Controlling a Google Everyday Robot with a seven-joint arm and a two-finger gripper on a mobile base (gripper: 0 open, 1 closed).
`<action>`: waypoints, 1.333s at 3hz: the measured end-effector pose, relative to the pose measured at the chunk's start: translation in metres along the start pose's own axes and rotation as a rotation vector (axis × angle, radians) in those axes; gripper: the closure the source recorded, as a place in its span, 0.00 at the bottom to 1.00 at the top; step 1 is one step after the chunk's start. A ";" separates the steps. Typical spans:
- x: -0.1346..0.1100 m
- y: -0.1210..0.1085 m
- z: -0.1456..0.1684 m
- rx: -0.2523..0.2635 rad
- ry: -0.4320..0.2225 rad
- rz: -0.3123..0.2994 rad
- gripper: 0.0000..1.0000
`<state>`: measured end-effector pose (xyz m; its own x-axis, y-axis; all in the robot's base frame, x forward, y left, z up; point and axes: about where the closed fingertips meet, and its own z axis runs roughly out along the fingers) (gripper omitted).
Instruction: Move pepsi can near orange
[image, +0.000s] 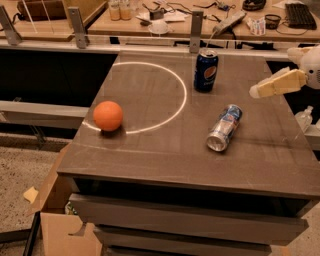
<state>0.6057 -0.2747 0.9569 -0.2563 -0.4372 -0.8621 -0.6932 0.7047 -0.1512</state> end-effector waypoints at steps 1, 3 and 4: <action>-0.003 -0.015 0.024 0.005 -0.078 0.045 0.00; -0.010 -0.034 0.100 -0.033 -0.164 0.046 0.00; -0.021 -0.034 0.133 -0.070 -0.175 0.039 0.00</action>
Offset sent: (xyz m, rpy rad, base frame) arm 0.0909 0.0222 -0.0324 0.1738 -0.1156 0.0072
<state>0.7241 -0.2146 0.9159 -0.1675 -0.3021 -0.9384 -0.7319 0.6758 -0.0869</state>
